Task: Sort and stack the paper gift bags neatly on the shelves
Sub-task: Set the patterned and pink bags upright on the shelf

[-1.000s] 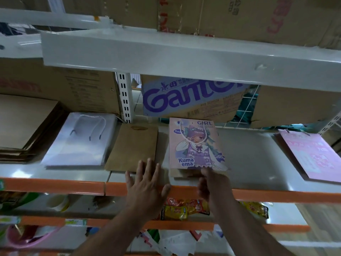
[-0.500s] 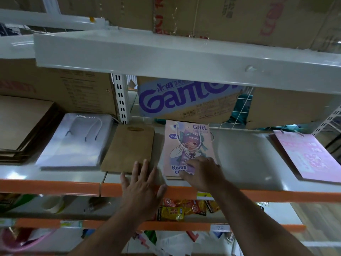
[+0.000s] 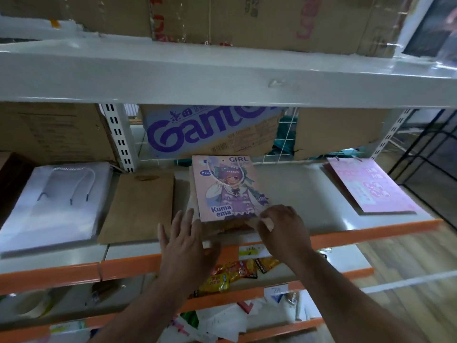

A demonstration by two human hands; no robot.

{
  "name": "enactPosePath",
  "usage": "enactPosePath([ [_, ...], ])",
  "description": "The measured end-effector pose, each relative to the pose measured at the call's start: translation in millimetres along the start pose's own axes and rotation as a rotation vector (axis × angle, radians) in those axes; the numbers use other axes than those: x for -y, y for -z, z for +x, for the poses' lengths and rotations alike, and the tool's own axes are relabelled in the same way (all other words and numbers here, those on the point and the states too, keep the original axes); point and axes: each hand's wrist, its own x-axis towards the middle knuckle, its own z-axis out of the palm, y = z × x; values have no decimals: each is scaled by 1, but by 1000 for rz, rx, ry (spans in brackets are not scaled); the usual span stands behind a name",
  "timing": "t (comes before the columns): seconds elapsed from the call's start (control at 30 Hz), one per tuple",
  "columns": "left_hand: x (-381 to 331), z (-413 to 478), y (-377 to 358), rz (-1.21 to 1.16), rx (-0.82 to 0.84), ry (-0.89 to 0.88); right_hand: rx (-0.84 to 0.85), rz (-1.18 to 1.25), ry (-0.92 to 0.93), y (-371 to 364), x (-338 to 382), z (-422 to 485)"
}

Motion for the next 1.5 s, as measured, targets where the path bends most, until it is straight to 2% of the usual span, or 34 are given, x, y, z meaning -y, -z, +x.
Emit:
enactPosePath([
  [0.1,-25,10,2,-46,-56,58,-44,13,-87,14,-19,-8],
  [0.2,-46,15,4,-198,-235,135,-40,50,-151,27,-43,-12],
  [0.27,-63,19,4,-248,-318,91,-66,80,-175,36,-62,-13],
  [0.33,-87,27,-1,-200,-338,7,-97,105,-191,44,-86,-11],
  [0.5,-173,50,-27,-78,-277,-147,-82,104,-220,66,-160,-1],
  [0.63,-249,69,-55,-123,-158,-175,-69,94,-220,88,-230,13],
  [0.9,-376,102,-92,-450,144,31,-44,-25,-409,139,-361,39],
  [1.1,-415,123,-104,-630,263,165,139,93,-591,149,-400,51],
  [1.2,-422,130,-106,-707,270,178,167,151,-586,142,-404,52],
  [1.33,-419,131,-109,-703,195,225,121,332,-622,144,-397,56],
  [1.43,-405,131,-108,-762,93,382,91,512,-677,145,-390,59],
  [1.5,-396,129,-103,-771,40,459,79,727,-742,145,-381,60],
])
